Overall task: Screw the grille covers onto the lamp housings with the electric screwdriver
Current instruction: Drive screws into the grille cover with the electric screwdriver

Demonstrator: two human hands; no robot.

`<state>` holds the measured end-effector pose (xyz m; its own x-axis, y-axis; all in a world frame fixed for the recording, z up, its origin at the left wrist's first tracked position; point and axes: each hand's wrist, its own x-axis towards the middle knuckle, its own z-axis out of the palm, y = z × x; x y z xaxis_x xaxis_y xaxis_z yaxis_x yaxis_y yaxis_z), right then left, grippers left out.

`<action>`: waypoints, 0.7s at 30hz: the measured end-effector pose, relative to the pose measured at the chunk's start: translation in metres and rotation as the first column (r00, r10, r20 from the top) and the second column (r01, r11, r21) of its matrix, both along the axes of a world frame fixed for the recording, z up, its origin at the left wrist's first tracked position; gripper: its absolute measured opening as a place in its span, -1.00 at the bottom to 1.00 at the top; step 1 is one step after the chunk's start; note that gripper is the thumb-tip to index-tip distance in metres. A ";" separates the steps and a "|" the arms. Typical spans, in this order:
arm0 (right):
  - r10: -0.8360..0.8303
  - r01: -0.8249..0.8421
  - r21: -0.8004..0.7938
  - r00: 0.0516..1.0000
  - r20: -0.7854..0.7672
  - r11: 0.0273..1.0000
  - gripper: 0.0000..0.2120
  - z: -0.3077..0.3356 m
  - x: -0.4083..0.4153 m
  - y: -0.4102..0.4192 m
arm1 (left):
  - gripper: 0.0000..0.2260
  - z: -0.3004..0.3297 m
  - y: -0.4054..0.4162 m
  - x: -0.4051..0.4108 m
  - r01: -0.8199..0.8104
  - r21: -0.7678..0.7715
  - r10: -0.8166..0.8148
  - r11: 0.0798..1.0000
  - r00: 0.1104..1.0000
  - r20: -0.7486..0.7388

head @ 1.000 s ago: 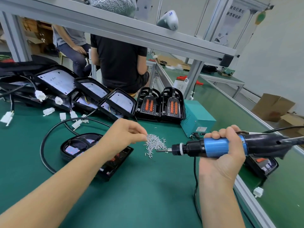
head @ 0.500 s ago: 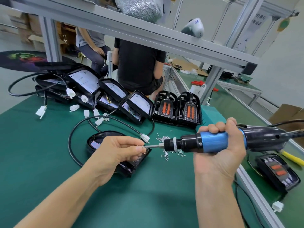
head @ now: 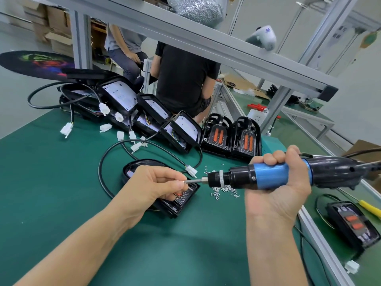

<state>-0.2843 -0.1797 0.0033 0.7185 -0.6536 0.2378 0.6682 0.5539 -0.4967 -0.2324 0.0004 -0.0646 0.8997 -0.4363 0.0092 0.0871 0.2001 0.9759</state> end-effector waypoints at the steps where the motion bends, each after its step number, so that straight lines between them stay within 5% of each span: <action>1: 0.007 -0.007 0.001 1.000 0.001 1.000 -0.84 0.000 0.001 0.002 | -0.82 0.000 0.001 0.001 0.000 0.009 0.000 1.000 1.000 0.016; 9: 0.056 -0.057 -0.039 0.998 -0.036 0.998 -0.84 -0.009 0.007 0.011 | -0.85 -0.012 0.017 0.005 -0.093 0.166 0.055 0.982 0.975 0.216; 13: 0.028 -0.042 -0.152 0.995 -0.092 0.988 -0.82 -0.019 0.010 0.017 | -0.84 -0.027 0.026 0.009 -0.392 0.382 0.172 0.837 0.851 0.496; 21: 0.016 -0.057 -0.284 0.989 -0.146 0.957 -0.80 -0.035 0.012 0.024 | -0.91 -0.037 0.018 0.004 -0.547 0.478 0.036 0.687 0.683 0.729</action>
<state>-0.2721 -0.1553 -0.0322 0.7801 -0.5454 0.3066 0.5624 0.3966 -0.7255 -0.2288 0.0185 -0.1020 0.8488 -0.2740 0.4521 -0.5222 -0.5675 0.6365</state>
